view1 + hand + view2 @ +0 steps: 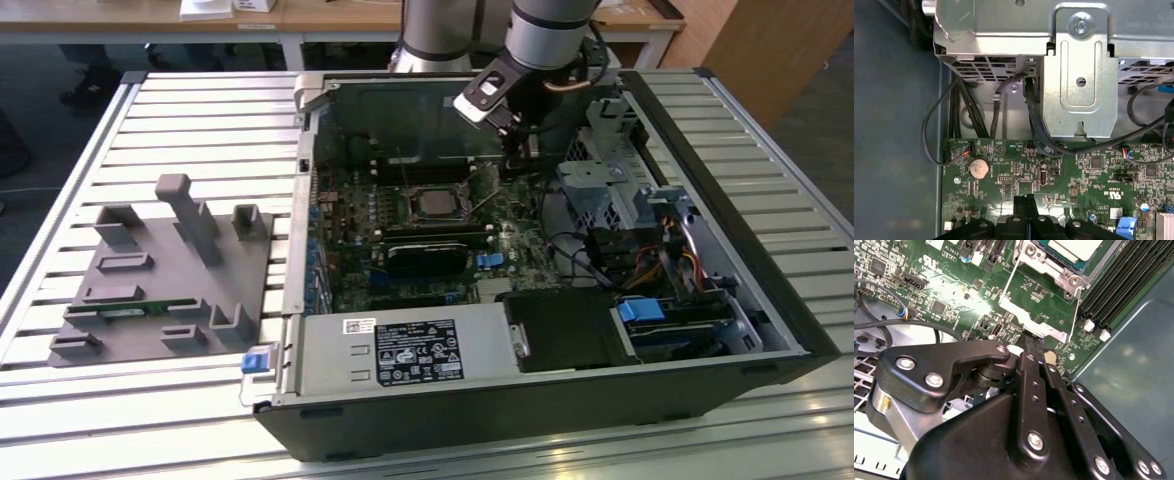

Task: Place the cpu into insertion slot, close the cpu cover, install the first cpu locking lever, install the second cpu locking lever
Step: 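Close the cpu cover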

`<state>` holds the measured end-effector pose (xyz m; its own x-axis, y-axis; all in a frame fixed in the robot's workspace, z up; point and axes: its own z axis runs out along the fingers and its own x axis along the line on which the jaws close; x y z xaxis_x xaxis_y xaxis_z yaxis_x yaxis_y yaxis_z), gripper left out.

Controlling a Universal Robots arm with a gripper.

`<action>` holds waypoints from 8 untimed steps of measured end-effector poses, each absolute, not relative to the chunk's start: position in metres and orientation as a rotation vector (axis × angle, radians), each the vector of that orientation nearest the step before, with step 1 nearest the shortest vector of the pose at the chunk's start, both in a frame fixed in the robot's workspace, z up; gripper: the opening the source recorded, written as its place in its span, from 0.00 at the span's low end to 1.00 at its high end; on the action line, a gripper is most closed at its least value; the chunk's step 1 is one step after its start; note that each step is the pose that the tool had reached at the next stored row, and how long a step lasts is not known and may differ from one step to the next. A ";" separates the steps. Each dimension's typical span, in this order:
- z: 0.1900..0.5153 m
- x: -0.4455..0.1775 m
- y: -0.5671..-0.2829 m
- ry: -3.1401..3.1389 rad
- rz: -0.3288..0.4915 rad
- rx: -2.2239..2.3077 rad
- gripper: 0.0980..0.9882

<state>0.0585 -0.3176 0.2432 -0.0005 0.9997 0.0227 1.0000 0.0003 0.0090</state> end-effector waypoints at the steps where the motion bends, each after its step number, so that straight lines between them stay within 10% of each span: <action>1: 0.243 0.058 -0.318 -2.215 -0.035 -2.214 0.02; 8: 0.243 0.056 -0.318 -2.215 -0.035 -2.214 0.02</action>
<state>0.0555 -0.3176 0.2432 -0.0006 0.9997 0.0226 1.0000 0.0004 0.0090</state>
